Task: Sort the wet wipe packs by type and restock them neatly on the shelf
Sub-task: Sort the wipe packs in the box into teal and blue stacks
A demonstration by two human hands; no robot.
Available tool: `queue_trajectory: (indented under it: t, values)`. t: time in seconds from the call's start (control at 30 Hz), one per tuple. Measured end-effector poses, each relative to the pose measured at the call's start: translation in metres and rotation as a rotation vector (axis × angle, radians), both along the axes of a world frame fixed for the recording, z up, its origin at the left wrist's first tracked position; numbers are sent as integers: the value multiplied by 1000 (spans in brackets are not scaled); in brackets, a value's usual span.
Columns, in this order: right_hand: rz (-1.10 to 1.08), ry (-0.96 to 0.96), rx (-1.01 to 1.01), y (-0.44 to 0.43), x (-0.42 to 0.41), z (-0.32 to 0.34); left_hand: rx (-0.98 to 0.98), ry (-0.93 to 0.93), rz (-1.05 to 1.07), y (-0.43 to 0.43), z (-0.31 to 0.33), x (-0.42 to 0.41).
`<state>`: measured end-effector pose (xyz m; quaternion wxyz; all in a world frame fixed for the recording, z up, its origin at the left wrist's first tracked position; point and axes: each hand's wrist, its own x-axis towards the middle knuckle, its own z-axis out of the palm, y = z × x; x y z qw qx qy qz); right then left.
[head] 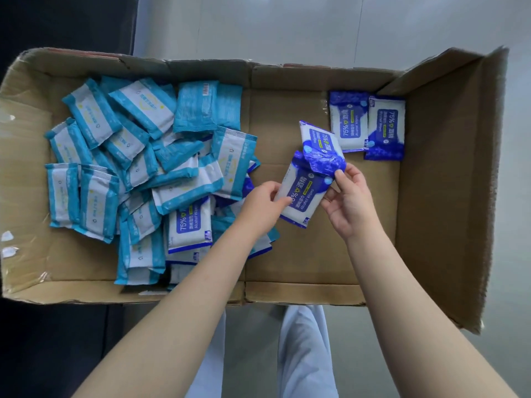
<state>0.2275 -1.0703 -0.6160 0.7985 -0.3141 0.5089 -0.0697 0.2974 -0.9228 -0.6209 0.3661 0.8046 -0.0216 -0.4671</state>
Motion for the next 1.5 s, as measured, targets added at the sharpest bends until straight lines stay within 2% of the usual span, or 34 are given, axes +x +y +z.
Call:
queue_trajectory:
  t: [0.2,0.33,0.5,0.63,0.77,0.9,0.97,1.03,1.17,1.27,1.37,1.5]
  values:
    - [-69,-12,-146,-64,-9,7,-105,17,242,-12,-3,0]
    - [-48,78,-224,-106,-18,2,-165,47,355,-51,-9,15]
    - [-16,198,-247,-132,-14,-11,-168,22,418,-119,-25,32]
    - [-75,286,-259,-136,2,-22,-128,-26,509,-150,-41,38]
    - [-202,328,-303,-130,9,-29,-67,-164,508,-163,-49,41]
    - [-362,217,-206,-126,3,-29,-184,-44,471,-155,-40,32]
    - [-393,176,-147,-122,-1,-27,-269,51,415,-145,-35,26]
    - [-412,169,-117,-116,-5,-26,-303,60,341,-130,-29,23]
    - [-470,190,-92,-96,-14,-21,-280,-79,194,-81,-9,15]
    - [-309,229,-112,-65,-21,-12,-201,-324,38,-24,9,9]
    - [-13,244,-150,-19,-21,-7,-82,-559,-104,32,11,13]
    - [387,265,-198,46,-15,-10,140,-502,-361,91,-6,22]
